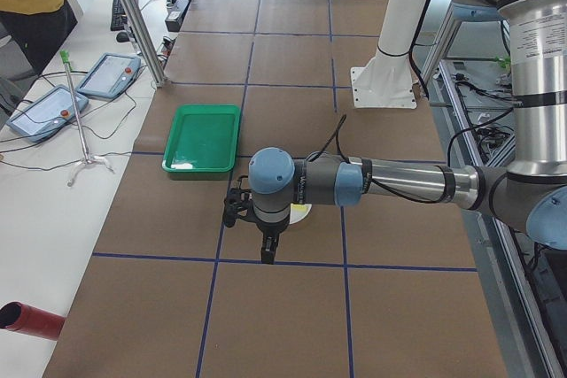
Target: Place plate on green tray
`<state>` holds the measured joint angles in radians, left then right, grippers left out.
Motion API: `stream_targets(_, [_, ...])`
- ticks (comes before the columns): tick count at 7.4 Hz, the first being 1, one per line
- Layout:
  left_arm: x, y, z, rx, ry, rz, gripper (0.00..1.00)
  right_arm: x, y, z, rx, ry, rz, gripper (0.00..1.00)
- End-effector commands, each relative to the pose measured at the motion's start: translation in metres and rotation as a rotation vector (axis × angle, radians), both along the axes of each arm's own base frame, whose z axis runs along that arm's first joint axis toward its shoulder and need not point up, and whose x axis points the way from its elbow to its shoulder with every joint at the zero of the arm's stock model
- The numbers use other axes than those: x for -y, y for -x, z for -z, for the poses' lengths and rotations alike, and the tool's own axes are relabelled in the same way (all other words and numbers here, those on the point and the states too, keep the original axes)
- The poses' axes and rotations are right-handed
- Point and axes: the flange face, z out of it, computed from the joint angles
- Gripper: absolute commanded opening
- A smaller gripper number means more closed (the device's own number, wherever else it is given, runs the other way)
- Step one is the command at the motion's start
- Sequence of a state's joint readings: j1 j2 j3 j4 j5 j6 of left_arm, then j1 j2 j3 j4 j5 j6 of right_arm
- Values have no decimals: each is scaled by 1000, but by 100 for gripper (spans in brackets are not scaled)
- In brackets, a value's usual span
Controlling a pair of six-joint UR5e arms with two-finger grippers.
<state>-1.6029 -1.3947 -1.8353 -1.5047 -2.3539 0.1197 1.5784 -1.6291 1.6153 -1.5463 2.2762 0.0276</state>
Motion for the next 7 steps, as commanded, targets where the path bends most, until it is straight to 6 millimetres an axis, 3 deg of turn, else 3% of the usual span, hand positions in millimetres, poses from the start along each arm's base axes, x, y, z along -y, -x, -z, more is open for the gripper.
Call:
stream_targets(1, [0, 0, -4, -1, 7, 0, 100, 0, 0, 0, -1, 0, 0, 100])
stream_targets(3, [0, -1, -7, -3, 21, 4, 100, 0, 0, 0, -1, 0, 0, 100])
stream_targets(6, [13, -1, 16, -11, -29, 8, 100, 0, 0, 0, 0, 0, 0, 100])
stream_targets(7, [16, -3, 12, -6, 5, 40, 100, 0, 0, 0, -1, 0, 0, 100])
